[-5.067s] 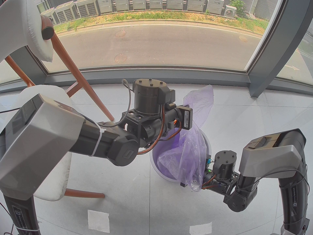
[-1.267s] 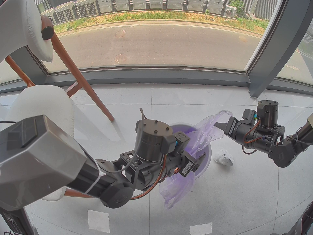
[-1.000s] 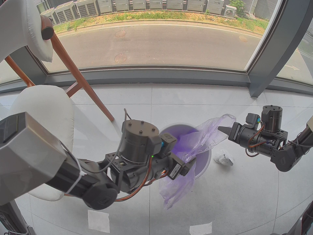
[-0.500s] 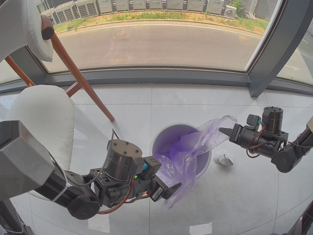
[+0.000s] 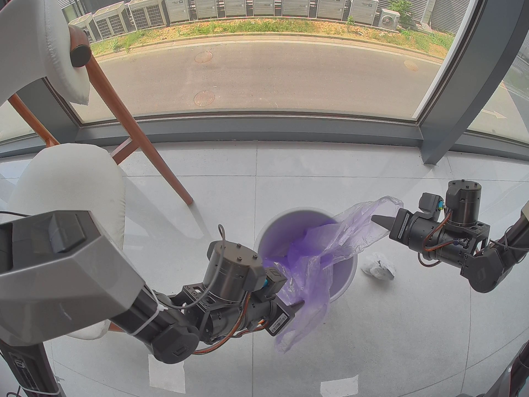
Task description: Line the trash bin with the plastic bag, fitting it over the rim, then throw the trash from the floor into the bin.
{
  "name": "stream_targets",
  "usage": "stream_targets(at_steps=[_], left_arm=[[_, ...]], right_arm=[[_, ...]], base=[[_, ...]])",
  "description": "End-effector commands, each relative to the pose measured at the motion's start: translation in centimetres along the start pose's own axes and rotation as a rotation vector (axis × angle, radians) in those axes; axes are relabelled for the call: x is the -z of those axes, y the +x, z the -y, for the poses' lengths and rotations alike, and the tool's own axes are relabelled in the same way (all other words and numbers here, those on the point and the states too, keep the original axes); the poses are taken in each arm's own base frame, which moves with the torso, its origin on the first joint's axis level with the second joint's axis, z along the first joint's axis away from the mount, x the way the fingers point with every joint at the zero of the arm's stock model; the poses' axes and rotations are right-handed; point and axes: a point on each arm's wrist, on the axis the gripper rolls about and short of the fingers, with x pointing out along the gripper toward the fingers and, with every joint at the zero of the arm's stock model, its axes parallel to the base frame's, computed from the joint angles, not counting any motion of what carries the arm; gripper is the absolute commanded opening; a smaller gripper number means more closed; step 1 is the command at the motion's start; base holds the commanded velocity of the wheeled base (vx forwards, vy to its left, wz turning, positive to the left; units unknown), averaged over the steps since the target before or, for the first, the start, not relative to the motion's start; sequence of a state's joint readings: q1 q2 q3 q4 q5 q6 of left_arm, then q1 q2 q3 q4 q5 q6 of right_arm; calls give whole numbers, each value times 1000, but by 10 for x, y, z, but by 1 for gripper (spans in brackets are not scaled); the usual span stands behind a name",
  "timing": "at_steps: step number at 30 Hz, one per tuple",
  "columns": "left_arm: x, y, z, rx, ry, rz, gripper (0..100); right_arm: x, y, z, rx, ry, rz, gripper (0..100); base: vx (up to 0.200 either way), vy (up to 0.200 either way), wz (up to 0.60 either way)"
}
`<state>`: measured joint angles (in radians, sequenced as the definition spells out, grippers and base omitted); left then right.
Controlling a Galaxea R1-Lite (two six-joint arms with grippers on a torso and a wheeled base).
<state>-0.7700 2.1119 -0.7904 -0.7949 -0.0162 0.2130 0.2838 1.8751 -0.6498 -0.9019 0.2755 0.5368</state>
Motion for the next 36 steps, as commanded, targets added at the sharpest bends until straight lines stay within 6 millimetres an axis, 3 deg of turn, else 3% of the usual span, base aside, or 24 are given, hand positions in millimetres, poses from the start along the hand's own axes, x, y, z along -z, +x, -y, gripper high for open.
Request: stream_targets(at_steps=[1,8,16,20,28,35,36], left_arm=[[5,7,0,3,-1,-16,0],[1,4,-6,-13,-14,-1,0],[-10,-16,-47,-136,-68,48,0],[-11,-20,-68,-226,-123,57,0],[-44,-14,-66,-234,-172,123,0],[-58,-5,-72,-227,-175,71,0],[-59,2,-75,-230,-184,60,0]], right_arm=[[-1,-2,-2,-5,-2,5,0],[-3,-8,4,8,-7,20,0],[-3,-24,19,-53,-57,11,0],[4,-32,38,-104,-161,-49,0],[2,-37,35,-230,-224,-82,0],[40,-41,23,-299,-309,-210,0],[53,-43,23,-308,-331,-253,0]], base=[[0,0,0],[0,0,0],[0,0,0],[0,0,0],[0,0,0],[0,0,0],[0,0,0]])
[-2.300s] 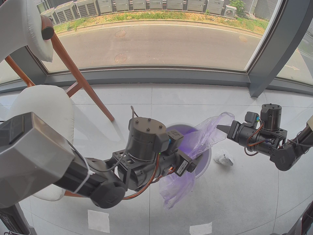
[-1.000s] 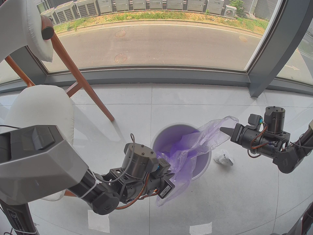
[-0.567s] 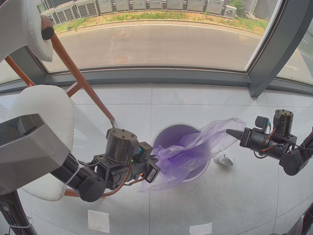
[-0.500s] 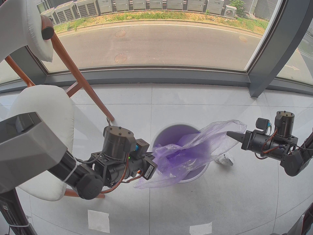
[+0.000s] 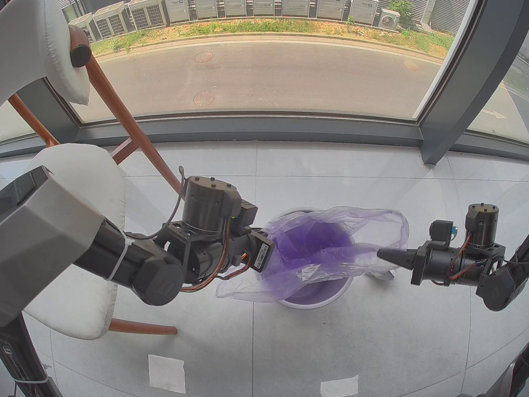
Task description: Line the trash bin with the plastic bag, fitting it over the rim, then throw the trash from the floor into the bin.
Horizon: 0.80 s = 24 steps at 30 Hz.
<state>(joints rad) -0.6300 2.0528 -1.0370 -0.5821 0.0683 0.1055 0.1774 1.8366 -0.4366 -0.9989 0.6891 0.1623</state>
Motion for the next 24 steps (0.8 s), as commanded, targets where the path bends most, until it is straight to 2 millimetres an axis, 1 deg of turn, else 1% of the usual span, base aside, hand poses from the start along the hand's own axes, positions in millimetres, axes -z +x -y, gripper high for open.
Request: stream_targets(at_steps=[1,2,3,4,6,9,14,15,16,17,21,24], left_arm=[[-10,16,-3,-18,-18,1,0],[-11,18,-3,-23,-21,2,0],[-14,24,-2,-38,-32,0,0],[-15,27,-2,-45,-40,2,0],[-19,34,-2,-47,-48,5,0],[-24,40,-5,-54,-51,4,0],[-31,51,-14,-71,-62,16,0],[-33,58,-18,-81,-67,24,0],[-34,59,-18,-81,-67,27,0],[-38,64,-20,-85,-73,43,0],[-45,77,-19,-83,-80,61,0],[-50,80,-17,-78,-77,43,0]], right_arm=[[33,3,-15,-50,-25,-123,0],[37,3,-15,-52,-26,-136,0],[48,3,-16,-59,-32,-176,0],[54,4,-15,-60,-44,-195,0],[60,5,-13,-60,-65,-218,0],[64,9,-13,-70,-77,-236,0],[69,18,-20,-98,-89,-263,0],[72,23,-24,-110,-95,-279,0],[73,23,-24,-111,-95,-282,0],[77,28,-25,-112,-101,-292,0],[88,42,-27,-109,-126,-306,0],[96,48,-23,-105,-127,-317,0]], base=[[0,0,0],[0,0,0],[0,0,0],[0,0,0],[0,0,0],[0,0,0],[0,0,0],[0,0,0],[0,0,0],[0,0,0],[0,0,0],[0,0,0]])
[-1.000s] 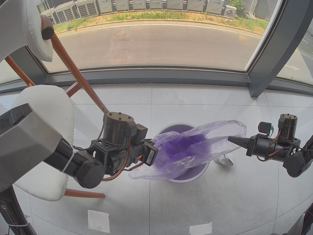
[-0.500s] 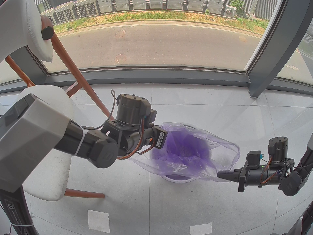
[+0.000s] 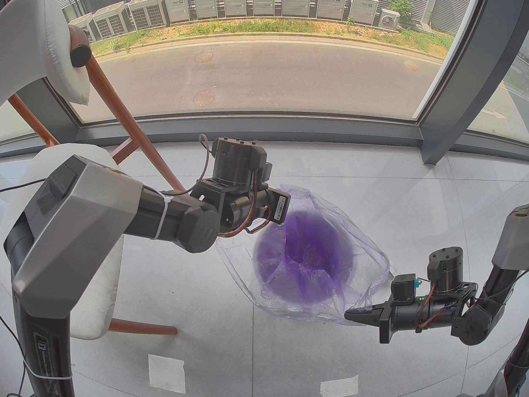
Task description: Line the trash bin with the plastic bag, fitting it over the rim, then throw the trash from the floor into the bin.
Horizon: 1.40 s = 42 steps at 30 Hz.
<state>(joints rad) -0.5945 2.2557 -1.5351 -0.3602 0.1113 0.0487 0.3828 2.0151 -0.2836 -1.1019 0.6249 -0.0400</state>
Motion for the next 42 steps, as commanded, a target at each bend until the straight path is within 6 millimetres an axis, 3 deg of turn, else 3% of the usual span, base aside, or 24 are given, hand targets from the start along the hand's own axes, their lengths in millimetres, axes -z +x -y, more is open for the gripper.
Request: stream_targets(at_steps=[1,10,18,19,24,25,30,34,42], left_arm=[[0,19,5,7,-2,-27,0],[-12,35,10,9,-29,-11,0],[-19,48,11,-40,-34,18,0],[-19,48,11,-41,-34,18,0],[-20,46,11,-41,-34,15,0],[-20,46,10,-41,-34,15,100],[-22,43,16,-31,-30,17,100],[-32,27,12,-33,-30,24,100],[-45,-34,-1,-41,-31,-4,100]], right_arm=[[20,23,4,-11,12,-60,0],[33,33,3,-23,12,-92,0],[33,40,8,7,5,-87,0],[32,40,7,7,5,-86,100],[33,35,4,9,7,-82,100],[31,33,3,11,-8,-59,100],[28,22,-4,15,-32,-21,100],[29,7,-11,29,-21,-22,100],[23,-22,6,203,56,50,100]], base=[[0,0,0],[0,0,0],[0,0,0],[0,0,0],[0,0,0],[0,0,0],[0,0,0],[0,0,0],[0,0,0]])
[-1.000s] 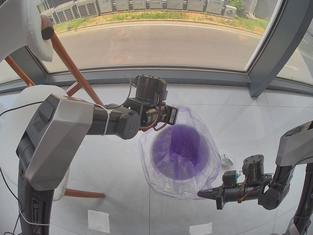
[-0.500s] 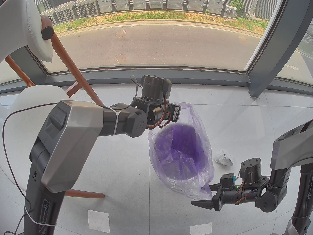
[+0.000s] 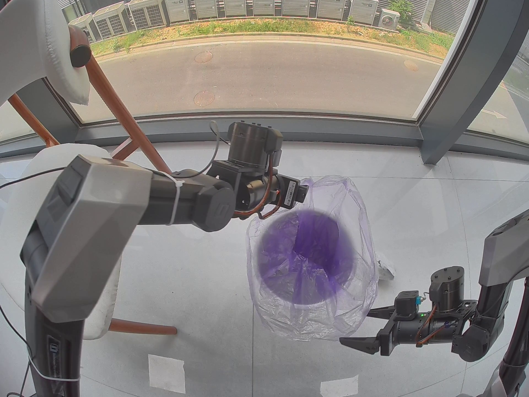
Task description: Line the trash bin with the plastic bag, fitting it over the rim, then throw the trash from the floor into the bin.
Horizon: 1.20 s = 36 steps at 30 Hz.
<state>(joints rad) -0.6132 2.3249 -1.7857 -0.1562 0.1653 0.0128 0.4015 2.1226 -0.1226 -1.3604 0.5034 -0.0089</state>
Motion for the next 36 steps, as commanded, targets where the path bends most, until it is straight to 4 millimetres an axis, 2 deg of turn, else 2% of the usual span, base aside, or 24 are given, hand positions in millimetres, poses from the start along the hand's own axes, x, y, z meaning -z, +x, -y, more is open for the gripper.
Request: stream_targets(at_steps=[1,4,6,9,14,21,22,31,36], left_arm=[[-18,-52,-11,-3,-4,11,100],[-10,-77,-14,5,3,-28,100],[-7,-83,-15,5,0,-40,100],[13,-100,-13,21,-33,-109,100],[45,-101,-9,62,-16,-216,100],[61,-84,-12,35,-21,-232,100],[63,-82,-12,33,-21,-236,0],[72,-64,-22,6,-39,-229,0],[55,-50,-24,-5,-101,-121,0]], right_arm=[[-9,-19,16,110,37,73,100],[-18,-23,27,146,48,131,100],[-23,-24,28,147,47,159,100],[-42,-18,31,133,64,259,100],[-71,-1,45,130,36,351,100],[-89,14,60,166,33,413,100],[-90,15,61,170,38,419,0],[-87,17,67,179,56,417,0],[-102,20,76,185,57,474,0]], base=[[0,0,0],[0,0,0],[0,0,0],[0,0,0],[0,0,0],[0,0,0],[0,0,0],[0,0,0],[0,0,0]])
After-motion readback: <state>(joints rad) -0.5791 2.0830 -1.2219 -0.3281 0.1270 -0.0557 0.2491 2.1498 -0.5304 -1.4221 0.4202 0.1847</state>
